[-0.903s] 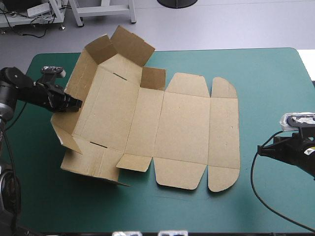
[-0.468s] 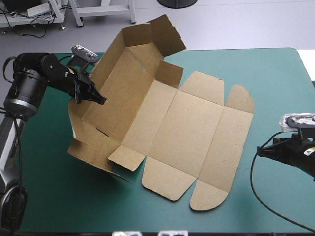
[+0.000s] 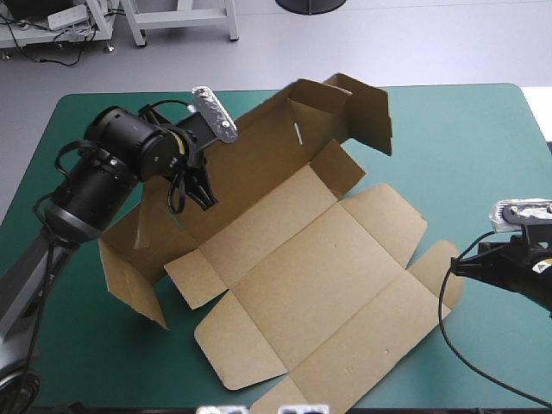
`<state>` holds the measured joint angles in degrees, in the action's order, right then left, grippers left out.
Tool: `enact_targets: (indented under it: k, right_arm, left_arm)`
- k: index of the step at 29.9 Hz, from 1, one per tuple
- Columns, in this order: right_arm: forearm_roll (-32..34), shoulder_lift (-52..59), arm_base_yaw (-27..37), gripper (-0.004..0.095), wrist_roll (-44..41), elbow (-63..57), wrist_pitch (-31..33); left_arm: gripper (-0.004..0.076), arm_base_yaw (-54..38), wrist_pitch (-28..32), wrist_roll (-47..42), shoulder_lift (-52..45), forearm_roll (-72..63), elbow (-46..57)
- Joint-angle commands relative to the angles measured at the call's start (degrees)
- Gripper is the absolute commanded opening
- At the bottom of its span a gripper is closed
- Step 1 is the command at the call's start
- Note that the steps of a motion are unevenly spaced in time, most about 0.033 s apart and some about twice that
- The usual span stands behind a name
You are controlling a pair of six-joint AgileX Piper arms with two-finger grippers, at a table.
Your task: Fold the box
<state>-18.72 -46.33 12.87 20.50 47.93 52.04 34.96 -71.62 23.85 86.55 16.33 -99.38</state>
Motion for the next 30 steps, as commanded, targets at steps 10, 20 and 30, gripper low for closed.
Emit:
enact_targets:
  k: [10, 20, 30]
  right_arm:
    - [-0.96, 1.4, -0.14, -0.0023, 0.23, 2.19, -5.8]
    - [3.25, 1.83, -0.14, -0.0023, -3.07, 11.46, -5.56]
    - [7.55, -8.47, -0.14, -0.0024, -5.79, 24.4, -5.28]
  left_arm:
    - [-0.0006, 18.46, 7.01, 0.8, -2.62, 16.25, -0.5]
    - [-0.0006, 19.55, 15.62, 1.16, -2.62, 19.6, 12.31]
    - [-0.0006, 19.55, 26.23, -1.35, -2.62, 24.99, 18.18]
